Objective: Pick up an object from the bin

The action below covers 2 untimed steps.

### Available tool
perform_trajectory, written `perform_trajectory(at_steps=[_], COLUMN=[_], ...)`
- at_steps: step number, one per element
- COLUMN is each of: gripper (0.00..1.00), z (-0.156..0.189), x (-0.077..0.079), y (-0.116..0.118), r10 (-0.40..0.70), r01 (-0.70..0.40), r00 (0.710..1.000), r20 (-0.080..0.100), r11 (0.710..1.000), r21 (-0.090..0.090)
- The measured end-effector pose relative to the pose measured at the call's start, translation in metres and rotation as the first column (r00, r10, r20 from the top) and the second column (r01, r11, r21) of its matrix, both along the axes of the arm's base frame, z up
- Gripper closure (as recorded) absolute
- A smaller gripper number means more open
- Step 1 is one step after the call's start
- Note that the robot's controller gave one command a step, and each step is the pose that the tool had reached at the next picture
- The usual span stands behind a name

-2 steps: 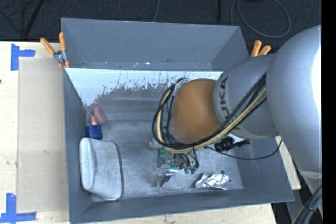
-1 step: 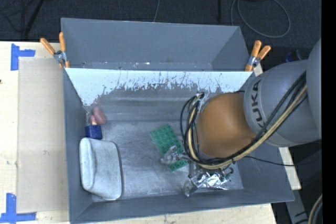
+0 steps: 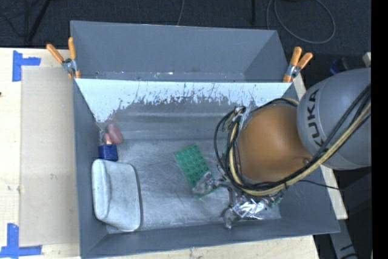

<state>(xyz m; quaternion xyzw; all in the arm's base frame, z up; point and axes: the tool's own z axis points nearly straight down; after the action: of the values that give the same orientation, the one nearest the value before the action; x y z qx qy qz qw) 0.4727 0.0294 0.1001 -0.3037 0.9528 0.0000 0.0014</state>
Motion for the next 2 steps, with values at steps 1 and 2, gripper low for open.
perform_trajectory(at_steps=[1, 2], gripper=[0.00, 0.00], z=[0.006, -0.026], x=[0.010, 0.024], y=[0.012, -0.045], r10=[-0.081, -0.025], r01=[0.081, 0.025], r00=[0.997, 1.000], r20=[-0.002, 0.011], r11=[0.997, 1.000], r21=[0.000, 0.010])
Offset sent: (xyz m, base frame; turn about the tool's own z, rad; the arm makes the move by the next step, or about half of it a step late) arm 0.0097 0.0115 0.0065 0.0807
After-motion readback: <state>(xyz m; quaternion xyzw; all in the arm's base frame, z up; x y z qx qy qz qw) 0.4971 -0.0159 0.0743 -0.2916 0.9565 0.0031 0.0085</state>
